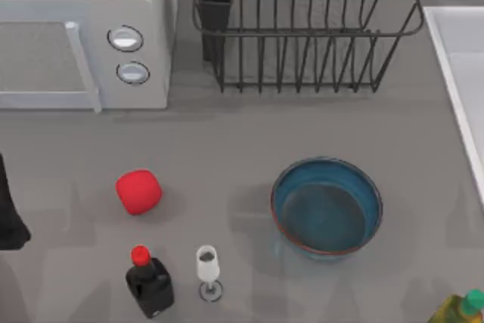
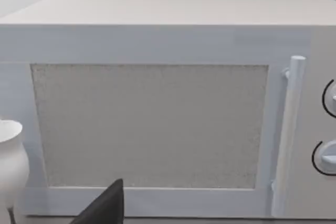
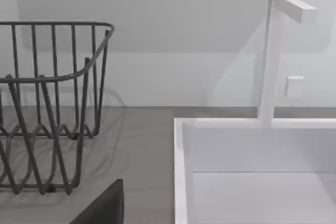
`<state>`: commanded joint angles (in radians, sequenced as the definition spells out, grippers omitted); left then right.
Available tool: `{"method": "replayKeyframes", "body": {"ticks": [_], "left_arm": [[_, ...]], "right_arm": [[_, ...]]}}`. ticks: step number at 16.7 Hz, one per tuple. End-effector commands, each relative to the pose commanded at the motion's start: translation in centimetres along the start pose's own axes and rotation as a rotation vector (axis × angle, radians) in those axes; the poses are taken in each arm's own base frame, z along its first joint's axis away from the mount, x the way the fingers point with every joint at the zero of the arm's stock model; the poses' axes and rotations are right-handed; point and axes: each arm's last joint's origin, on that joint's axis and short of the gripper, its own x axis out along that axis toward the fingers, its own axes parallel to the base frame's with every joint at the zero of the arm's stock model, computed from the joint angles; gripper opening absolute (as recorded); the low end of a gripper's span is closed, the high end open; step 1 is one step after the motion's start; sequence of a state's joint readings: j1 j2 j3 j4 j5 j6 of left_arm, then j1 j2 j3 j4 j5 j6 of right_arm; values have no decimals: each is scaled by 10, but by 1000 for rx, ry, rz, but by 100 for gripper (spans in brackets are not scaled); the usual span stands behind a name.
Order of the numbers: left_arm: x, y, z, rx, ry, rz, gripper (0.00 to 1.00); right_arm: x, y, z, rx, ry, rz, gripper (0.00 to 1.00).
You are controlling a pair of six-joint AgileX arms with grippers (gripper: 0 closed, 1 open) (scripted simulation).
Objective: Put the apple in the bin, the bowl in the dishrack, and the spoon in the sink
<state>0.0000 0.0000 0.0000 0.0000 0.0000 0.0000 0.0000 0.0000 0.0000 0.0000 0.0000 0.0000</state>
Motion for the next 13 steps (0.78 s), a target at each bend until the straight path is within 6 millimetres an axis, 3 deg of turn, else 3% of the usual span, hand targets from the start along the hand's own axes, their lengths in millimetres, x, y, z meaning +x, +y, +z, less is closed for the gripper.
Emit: {"method": "replayKeyframes", "body": {"ticks": [4, 8, 11, 13], "left_arm": [[0, -1, 4, 16, 29, -10, 100], [6, -6, 30, 97, 191, -65, 100], [25, -14, 56, 187, 386, -140, 100], [47, -23, 73, 256, 536, -207, 100]], "right_arm": [[0, 0, 0, 0, 0, 0, 100], [0, 0, 0, 0, 0, 0, 100], [0, 0, 0, 0, 0, 0, 100], [0, 0, 0, 0, 0, 0, 100]]}}
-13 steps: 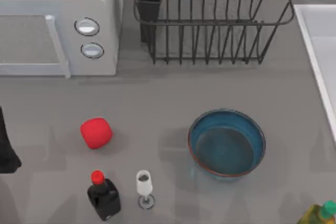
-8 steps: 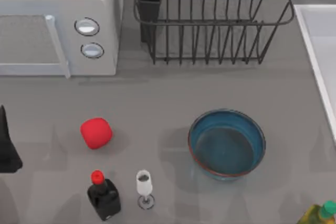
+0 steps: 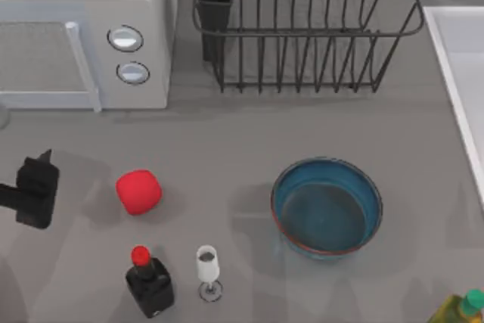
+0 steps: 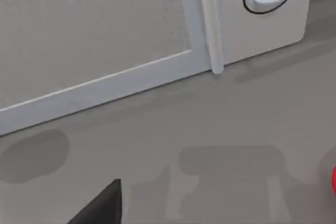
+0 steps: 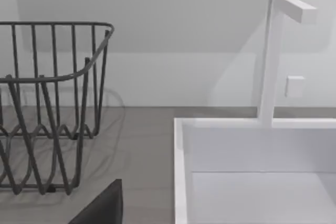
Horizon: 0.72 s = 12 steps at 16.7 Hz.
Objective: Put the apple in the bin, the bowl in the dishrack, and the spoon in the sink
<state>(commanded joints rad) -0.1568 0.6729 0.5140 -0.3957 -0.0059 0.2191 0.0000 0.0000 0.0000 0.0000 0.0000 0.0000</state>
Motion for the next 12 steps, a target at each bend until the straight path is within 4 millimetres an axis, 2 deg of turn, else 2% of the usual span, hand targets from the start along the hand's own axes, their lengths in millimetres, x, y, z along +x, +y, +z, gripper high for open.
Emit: {"method": "replayKeyframes", "body": {"ticks": [3, 6, 9, 12], "left_arm": [[34, -5, 39, 120, 224, -116, 100], [82, -19, 65, 249, 443, -238, 100], [131, -40, 75, 373, 638, -352, 100], [167, -60, 74, 476, 784, -441, 100]], "right_arm": [[0, 0, 0, 0, 0, 0, 100], [0, 0, 0, 0, 0, 0, 100], [0, 0, 0, 0, 0, 0, 100], [0, 0, 0, 0, 0, 0, 100]]}}
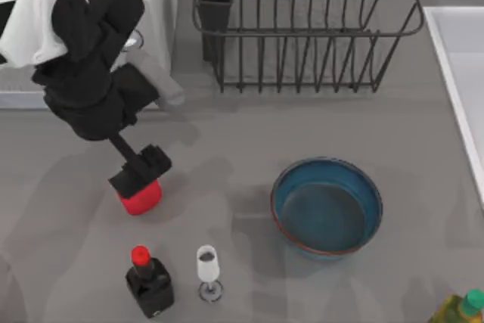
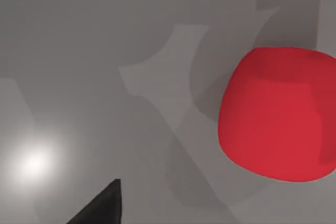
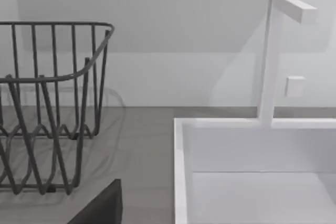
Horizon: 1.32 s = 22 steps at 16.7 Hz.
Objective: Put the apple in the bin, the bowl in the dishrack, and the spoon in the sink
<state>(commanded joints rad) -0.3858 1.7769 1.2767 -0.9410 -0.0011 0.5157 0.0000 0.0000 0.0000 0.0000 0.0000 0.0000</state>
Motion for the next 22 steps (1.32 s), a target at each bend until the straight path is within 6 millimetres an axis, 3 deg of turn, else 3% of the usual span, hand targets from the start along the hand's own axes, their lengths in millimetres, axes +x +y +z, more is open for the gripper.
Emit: {"method": "replayKeyframes", "body": {"ticks": [4, 10, 18, 22], "left_arm": [[20, -1, 20, 76, 101, -57, 100], [23, 0, 20, 76, 106, -60, 100], [88, -5, 14, 80, 104, -59, 100], [91, -5, 13, 81, 107, -61, 100]], "right_arm": [[0, 0, 0, 0, 0, 0, 100], [0, 0, 0, 0, 0, 0, 100], [0, 0, 0, 0, 0, 0, 100], [0, 0, 0, 0, 0, 0, 100]]}}
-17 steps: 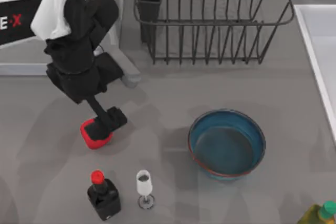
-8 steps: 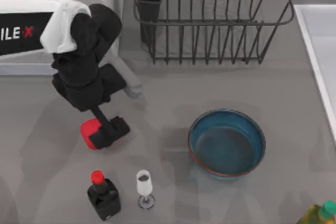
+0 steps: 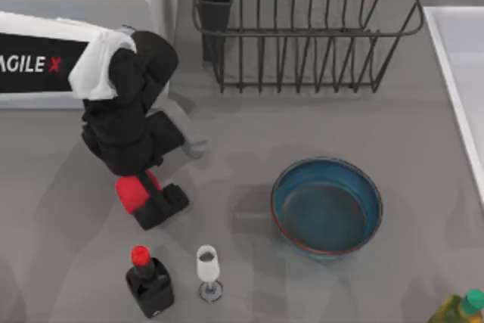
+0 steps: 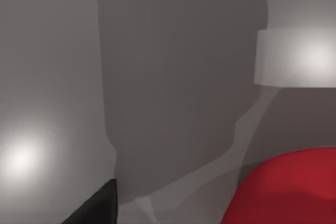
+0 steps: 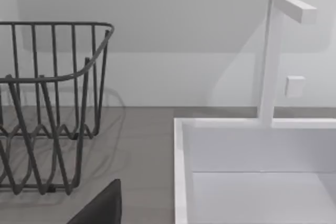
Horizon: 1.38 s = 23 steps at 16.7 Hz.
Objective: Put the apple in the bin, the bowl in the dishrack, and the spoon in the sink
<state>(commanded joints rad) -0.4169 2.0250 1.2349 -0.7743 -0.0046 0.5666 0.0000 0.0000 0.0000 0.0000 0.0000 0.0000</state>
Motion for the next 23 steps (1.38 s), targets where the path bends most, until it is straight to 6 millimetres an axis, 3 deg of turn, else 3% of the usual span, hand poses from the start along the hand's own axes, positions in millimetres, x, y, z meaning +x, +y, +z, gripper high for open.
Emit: {"method": "replayKeyframes", "body": {"ticks": [13, 21, 23], "left_arm": [[0, 0, 0, 0, 0, 0, 2], [0, 0, 0, 0, 0, 0, 0], [-8, -1, 0, -6, -16, -8, 0]], "right_arm": [[0, 0, 0, 0, 0, 0, 100], [0, 0, 0, 0, 0, 0, 100], [0, 0, 0, 0, 0, 0, 100]]}}
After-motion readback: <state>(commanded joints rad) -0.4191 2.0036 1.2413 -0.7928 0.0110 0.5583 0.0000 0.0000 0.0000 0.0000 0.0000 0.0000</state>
